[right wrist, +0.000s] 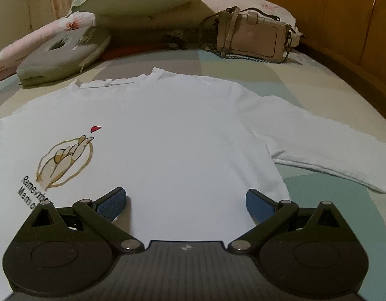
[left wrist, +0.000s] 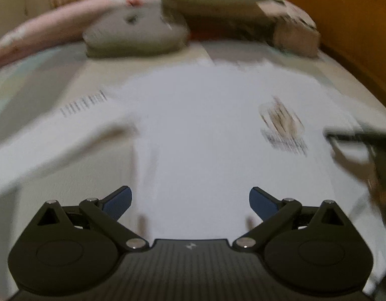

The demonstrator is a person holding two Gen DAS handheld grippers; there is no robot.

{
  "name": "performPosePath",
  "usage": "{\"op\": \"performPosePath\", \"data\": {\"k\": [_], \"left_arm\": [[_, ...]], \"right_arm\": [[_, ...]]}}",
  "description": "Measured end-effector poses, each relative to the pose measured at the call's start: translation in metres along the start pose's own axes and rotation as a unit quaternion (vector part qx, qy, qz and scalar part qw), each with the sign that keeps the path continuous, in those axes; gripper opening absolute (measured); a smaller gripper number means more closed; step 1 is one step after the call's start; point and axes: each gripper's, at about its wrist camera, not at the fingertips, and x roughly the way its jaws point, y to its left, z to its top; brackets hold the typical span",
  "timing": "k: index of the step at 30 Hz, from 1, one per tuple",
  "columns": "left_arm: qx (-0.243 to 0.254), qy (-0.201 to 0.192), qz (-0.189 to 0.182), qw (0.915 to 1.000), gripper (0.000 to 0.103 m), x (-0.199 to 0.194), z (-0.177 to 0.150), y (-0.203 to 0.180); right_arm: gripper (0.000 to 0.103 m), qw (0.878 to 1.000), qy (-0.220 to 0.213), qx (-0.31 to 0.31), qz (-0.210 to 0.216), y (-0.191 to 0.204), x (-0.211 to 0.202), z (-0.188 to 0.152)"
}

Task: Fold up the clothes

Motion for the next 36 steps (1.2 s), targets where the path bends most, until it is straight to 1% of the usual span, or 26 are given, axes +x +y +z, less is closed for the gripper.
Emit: {"op": "performPosePath", "data": {"k": [2,4,7,9,10,12,15,18,20,23,24,26,28,29,32,34,36], "left_arm": [[-0.006,-0.023,0.018,0.9996,0.1,0.007,0.026,0.018],[-0.038,-0.032,0.023,0.9985,0.1,0.027,0.05,0.04],[-0.114,-0.024,-0.013,0.9931,0.099,0.062,0.064,0.073],[-0.152,-0.02,-0.041,0.9874,0.099,0.079,0.064,0.086],[-0.161,-0.018,-0.052,0.9853,0.099,0.085,0.061,0.09],[-0.173,-0.013,-0.072,0.9823,0.099,0.096,0.055,0.095],[-0.19,0.01,-0.099,0.9767,0.099,0.107,0.042,0.097],[-0.182,0.011,-0.1,0.9781,0.099,0.105,0.028,0.092],[-0.154,0.02,-0.09,0.9838,0.099,0.096,0.024,0.083],[-0.111,0.031,-0.072,0.9908,0.099,0.083,0.026,0.072],[-0.102,0.023,-0.071,0.992,0.099,0.079,0.029,0.071],[-0.109,-0.001,-0.077,0.9911,0.099,0.078,0.039,0.071],[-0.133,0.0,-0.097,0.9864,0.099,0.089,0.045,0.072],[-0.142,0.005,-0.103,0.9845,0.099,0.096,0.046,0.071],[-0.151,0.023,-0.099,0.9834,0.099,0.108,0.035,0.068],[-0.154,0.037,-0.103,0.982,0.099,0.102,0.031,0.067],[-0.158,0.06,-0.11,0.9794,0.099,0.094,0.034,0.069]], "right_arm": [[0.103,1.0,-0.001,0.005,0.002,0.001,0.0,0.001],[0.103,1.0,-0.002,0.009,0.004,0.003,0.0,0.002],[0.103,1.0,-0.003,0.016,0.006,0.004,0.0,0.004],[0.103,1.0,-0.004,0.021,0.009,0.006,0.0,0.005],[0.103,1.0,-0.003,0.022,0.013,0.006,0.001,0.006],[0.103,0.999,-0.004,0.029,0.023,0.007,0.001,0.008],[0.103,0.998,-0.006,0.043,0.039,0.007,0.0,0.01],[0.103,0.997,-0.006,0.064,0.049,0.003,-0.001,0.012],[0.103,0.996,-0.005,0.072,0.052,0.002,-0.001,0.012],[0.103,0.996,-0.006,0.074,0.053,0.002,-0.001,0.012],[0.103,0.996,-0.006,0.072,0.054,0.003,-0.002,0.011],[0.103,0.996,-0.007,0.067,0.054,0.004,-0.002,0.011],[0.103,0.996,-0.007,0.066,0.052,0.005,-0.002,0.011],[0.103,0.996,-0.006,0.066,0.052,0.005,-0.001,0.011],[0.103,0.996,-0.005,0.068,0.054,0.004,-0.001,0.011],[0.103,0.996,-0.002,0.065,0.054,0.005,0.0,0.011],[0.103,0.997,0.0,0.057,0.049,0.007,0.0,0.011]]}}
